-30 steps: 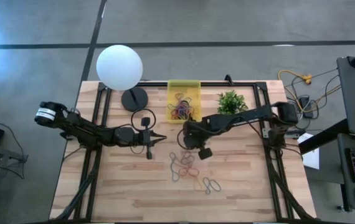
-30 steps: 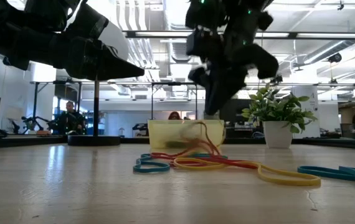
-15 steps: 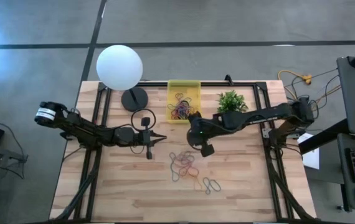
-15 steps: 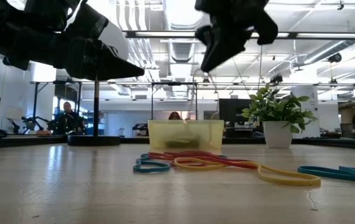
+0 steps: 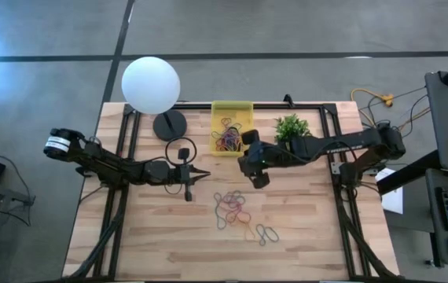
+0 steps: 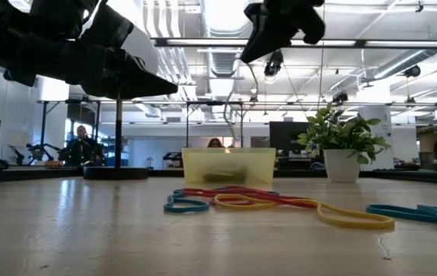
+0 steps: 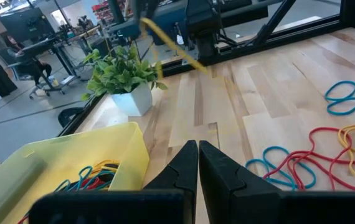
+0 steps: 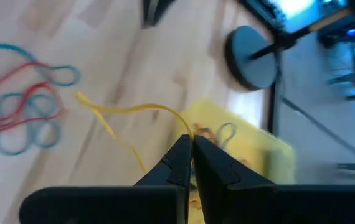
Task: Pick and place rubber bands into bin
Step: Put the yellow rubber band into the yellow bin
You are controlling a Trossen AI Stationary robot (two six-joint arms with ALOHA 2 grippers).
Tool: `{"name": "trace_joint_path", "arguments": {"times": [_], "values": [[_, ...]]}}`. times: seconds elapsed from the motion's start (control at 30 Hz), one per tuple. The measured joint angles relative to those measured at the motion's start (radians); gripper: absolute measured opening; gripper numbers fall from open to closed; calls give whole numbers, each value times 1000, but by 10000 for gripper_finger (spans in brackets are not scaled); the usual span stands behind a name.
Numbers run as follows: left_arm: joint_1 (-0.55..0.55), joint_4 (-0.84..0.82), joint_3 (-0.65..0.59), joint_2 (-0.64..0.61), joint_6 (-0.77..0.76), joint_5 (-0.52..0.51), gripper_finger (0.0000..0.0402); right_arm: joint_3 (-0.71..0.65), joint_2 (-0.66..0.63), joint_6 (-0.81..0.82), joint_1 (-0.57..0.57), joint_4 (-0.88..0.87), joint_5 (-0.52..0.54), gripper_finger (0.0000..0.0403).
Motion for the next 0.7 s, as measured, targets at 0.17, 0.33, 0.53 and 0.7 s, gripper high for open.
{"name": "trace_joint_path", "arguments": {"times": [0.17, 0.33, 0.53, 0.7], "values": [[0, 0, 0, 0, 0, 0, 0, 0, 2, -31, -61, 43, 2, 8], [0, 0, 0, 0, -1, 0, 0, 0, 2, -39, -136, 59, 1, 8], [0, 0, 0, 0, -1, 0, 0, 0, 2, -53, -226, 98, -18, 8], [0, 0, 0, 0, -1, 0, 0, -1, 2, -56, -309, 147, -144, 8]]}}
